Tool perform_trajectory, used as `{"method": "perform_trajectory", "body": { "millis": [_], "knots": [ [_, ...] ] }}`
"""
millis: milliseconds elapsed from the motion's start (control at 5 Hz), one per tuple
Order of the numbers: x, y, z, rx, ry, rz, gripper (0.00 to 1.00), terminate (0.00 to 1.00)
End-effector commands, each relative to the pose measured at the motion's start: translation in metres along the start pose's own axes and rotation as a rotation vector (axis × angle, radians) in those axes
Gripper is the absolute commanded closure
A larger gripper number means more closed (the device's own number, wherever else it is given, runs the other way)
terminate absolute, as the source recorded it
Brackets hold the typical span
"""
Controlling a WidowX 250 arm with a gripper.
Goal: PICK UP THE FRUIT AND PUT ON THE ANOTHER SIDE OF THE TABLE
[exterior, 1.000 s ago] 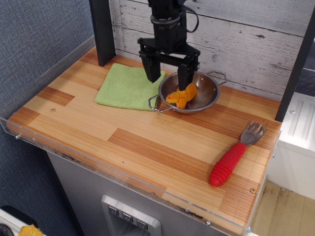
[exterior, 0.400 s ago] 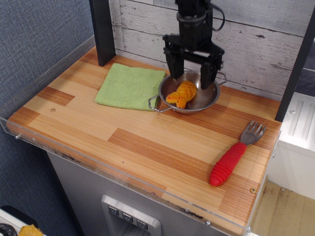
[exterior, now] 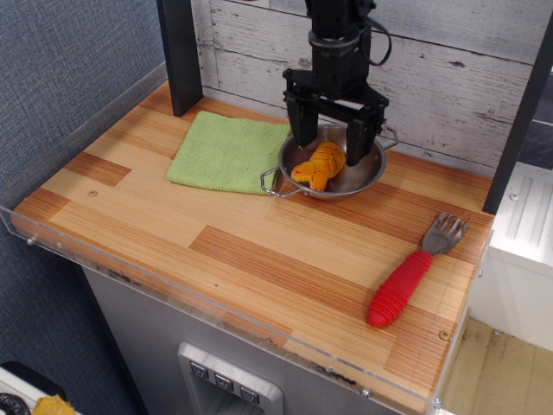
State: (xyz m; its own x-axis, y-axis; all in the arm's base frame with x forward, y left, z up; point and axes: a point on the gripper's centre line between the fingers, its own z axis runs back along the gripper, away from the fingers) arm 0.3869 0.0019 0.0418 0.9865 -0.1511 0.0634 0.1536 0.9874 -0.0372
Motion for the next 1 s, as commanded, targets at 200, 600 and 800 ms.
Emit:
{"method": "perform_trajectory", "body": {
  "millis": [200,600,800],
  "knots": [
    [-0.003,0.000,-0.011,0.071,0.057,-0.042,0.00,0.00],
    [-0.002,-0.004,0.013,0.044,-0.027,-0.036,1.00,0.00],
    [-0.007,0.001,0.056,0.065,-0.133,-0.003,1.00,0.00]
  ]
}}
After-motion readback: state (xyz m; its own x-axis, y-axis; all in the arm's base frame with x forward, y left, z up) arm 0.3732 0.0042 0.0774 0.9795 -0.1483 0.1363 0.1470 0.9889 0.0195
